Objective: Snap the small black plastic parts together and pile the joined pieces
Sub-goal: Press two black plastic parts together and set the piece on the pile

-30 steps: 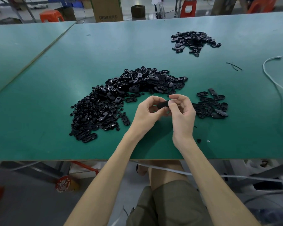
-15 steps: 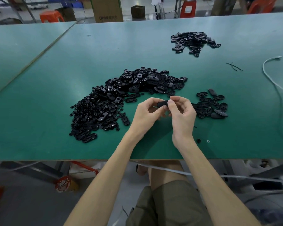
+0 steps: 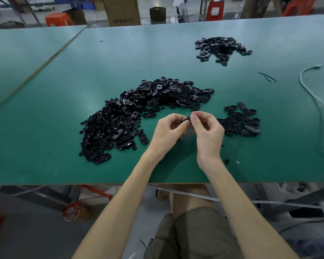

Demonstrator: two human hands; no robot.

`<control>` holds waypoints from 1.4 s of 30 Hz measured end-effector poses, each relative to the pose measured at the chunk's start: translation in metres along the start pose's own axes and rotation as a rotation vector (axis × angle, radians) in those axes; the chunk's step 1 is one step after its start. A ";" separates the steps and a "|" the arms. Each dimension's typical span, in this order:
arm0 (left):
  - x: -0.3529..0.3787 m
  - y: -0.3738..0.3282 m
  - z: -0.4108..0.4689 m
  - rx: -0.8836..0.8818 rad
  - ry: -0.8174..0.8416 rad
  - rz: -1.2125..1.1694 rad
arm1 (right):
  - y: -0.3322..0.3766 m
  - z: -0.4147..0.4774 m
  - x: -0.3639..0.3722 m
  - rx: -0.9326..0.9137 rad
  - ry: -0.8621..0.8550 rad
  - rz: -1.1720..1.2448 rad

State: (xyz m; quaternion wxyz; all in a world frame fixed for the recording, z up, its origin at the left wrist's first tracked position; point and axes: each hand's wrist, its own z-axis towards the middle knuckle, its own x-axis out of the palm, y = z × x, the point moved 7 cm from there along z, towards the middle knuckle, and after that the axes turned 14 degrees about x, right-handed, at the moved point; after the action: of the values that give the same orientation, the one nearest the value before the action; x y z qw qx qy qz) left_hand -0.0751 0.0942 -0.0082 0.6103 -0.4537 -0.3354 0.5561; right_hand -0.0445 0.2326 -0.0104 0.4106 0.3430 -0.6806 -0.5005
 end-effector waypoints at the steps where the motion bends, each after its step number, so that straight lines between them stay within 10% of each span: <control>1: 0.000 0.000 0.000 0.003 0.001 -0.003 | 0.000 0.000 0.000 0.001 -0.002 -0.001; 42: -0.001 -0.002 -0.001 0.000 0.012 0.022 | -0.003 0.002 0.000 0.000 0.011 0.009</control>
State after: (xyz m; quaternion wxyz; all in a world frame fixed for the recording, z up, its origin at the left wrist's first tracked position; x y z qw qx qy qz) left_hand -0.0738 0.0936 -0.0064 0.6062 -0.4605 -0.3267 0.5602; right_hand -0.0458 0.2328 -0.0133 0.4167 0.3428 -0.6797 -0.4969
